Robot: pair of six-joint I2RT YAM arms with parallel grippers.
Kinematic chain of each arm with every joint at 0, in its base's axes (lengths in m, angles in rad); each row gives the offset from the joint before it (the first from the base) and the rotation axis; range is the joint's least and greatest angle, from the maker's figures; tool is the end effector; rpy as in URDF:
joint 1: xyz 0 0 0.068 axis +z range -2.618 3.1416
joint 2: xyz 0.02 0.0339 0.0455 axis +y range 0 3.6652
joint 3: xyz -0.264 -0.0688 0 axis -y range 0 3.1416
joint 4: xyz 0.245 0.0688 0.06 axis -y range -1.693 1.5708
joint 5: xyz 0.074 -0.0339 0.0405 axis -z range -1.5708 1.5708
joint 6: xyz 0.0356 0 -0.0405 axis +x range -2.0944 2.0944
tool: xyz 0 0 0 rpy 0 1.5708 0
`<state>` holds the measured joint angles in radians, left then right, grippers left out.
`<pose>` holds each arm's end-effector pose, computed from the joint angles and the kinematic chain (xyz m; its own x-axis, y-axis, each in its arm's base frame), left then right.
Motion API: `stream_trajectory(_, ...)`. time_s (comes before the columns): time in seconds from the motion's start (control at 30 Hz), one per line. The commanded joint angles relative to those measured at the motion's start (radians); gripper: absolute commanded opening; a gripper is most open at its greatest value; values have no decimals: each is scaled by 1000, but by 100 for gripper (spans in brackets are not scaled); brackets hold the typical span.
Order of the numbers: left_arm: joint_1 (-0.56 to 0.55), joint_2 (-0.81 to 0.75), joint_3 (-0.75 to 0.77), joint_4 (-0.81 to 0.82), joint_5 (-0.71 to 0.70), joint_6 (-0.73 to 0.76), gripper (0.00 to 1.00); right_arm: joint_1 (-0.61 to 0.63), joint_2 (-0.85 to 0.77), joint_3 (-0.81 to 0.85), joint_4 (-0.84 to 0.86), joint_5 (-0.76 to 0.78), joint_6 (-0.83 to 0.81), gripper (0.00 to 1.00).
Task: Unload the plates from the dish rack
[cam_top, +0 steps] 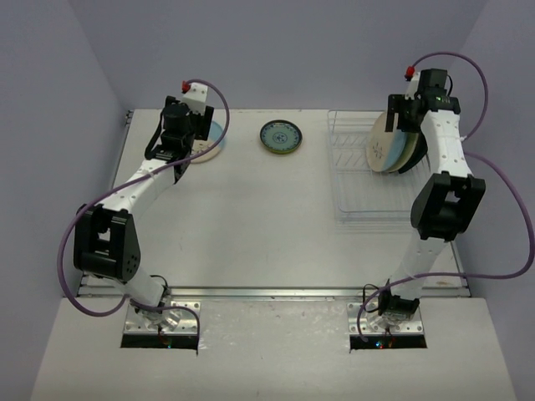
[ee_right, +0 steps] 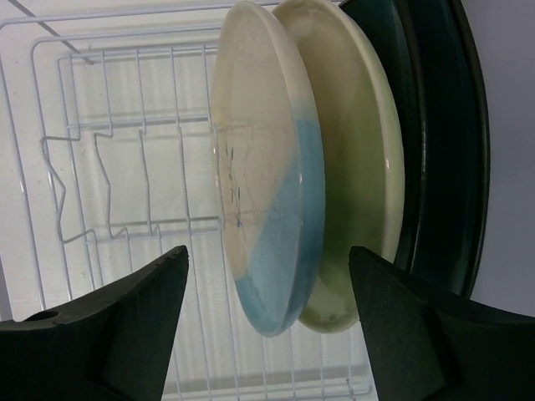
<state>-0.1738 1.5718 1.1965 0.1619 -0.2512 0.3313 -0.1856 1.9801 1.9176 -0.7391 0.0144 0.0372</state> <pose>0.3721 -0.0563 0.3205 -0.2206 0.3586 -0.9070 0.0000 0.9300 0.3677 0.4417 -0.0835 0.3215 -0.6984 0.1690 -0.6955 0.2205 0.9753 0.0155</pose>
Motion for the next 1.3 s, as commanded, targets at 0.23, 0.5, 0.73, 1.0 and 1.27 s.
stream_trajectory(0.23,2,6,16,30,28,-27,69,5,109,81,19,-30,30,53)
stream_trajectory(0.5,2,5,31,3,60,-53,69,5,-1,47,10,-145,52,16)
stream_trajectory(0.73,3,5,56,-22,67,-90,81,5,-129,73,24,-195,47,0)
stream_trajectory(1.0,77,-31,115,-146,394,-204,100,5,-269,126,92,-242,-27,0)
stream_trajectory(1.27,124,-119,104,-126,1116,-317,100,53,-413,1,77,-694,-78,0)
